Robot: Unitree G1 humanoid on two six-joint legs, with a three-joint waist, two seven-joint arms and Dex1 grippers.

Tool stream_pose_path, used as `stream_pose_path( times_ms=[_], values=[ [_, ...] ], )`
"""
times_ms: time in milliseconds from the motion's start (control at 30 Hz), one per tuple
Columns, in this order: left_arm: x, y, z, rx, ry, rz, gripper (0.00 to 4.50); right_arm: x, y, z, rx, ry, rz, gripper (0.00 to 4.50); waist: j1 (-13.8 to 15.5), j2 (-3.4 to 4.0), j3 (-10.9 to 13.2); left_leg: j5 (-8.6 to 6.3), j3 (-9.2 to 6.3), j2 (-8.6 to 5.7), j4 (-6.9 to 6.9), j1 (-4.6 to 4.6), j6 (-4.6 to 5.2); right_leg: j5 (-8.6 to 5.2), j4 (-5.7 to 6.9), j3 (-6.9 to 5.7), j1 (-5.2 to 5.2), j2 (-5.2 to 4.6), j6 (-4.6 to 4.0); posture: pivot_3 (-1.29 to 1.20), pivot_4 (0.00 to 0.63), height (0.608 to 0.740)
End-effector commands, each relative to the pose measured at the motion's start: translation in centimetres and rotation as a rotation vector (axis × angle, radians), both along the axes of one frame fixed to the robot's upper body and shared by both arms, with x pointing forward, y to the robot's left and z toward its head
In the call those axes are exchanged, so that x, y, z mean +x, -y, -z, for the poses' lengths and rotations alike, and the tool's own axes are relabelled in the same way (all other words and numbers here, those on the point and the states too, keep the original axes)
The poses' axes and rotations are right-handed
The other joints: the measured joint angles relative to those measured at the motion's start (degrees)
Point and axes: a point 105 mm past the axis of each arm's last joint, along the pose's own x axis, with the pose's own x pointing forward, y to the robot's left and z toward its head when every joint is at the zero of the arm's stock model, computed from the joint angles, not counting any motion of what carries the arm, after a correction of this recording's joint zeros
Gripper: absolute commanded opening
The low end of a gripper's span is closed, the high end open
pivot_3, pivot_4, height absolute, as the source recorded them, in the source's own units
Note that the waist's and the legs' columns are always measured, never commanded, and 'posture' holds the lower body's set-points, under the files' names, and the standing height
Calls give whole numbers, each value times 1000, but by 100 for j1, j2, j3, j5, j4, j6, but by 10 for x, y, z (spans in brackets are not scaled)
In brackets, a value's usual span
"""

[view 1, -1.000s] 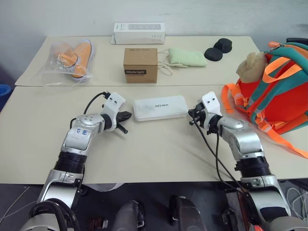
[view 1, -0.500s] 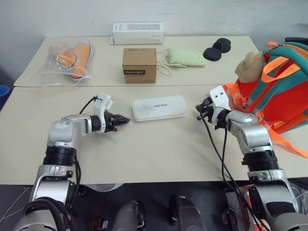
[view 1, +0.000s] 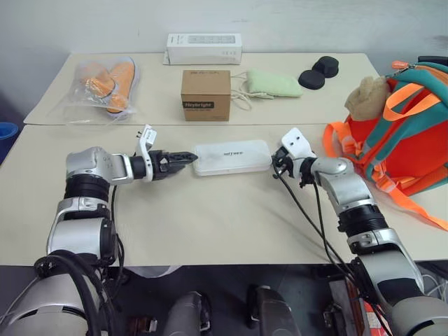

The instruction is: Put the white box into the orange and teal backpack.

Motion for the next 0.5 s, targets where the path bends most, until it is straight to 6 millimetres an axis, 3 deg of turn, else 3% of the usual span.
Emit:
stream_pose_path(
  times_ms=[33,233,367,500],
  values=[
    [-1,25,11,4,-36,63,4485,2,-8,-14,10,46,-30,0,3,0,0,0,0,0,2,0,0,0,2,0,0,-1,0,0,150,740],
    [1,52,7,-35,-37,121,4485,2,-6,-14,14,49,-20,0,-1,-1,0,-1,0,0,3,2,-1,0,7,1,-1,0,0,0,150,740],
    [2,54,-11,-91,-12,135,3730,0,-1,-11,14,48,-7,0,-17,-1,0,-1,1,-1,2,2,-1,0,6,2,-2,0,0,0,150,740],
    [3,50,-18,-95,7,137,2498,-3,3,-7,12,44,3,0,-27,-1,0,-1,3,2,-1,0,-2,0,6,3,-8,4,0,0,150,740]
  ],
)
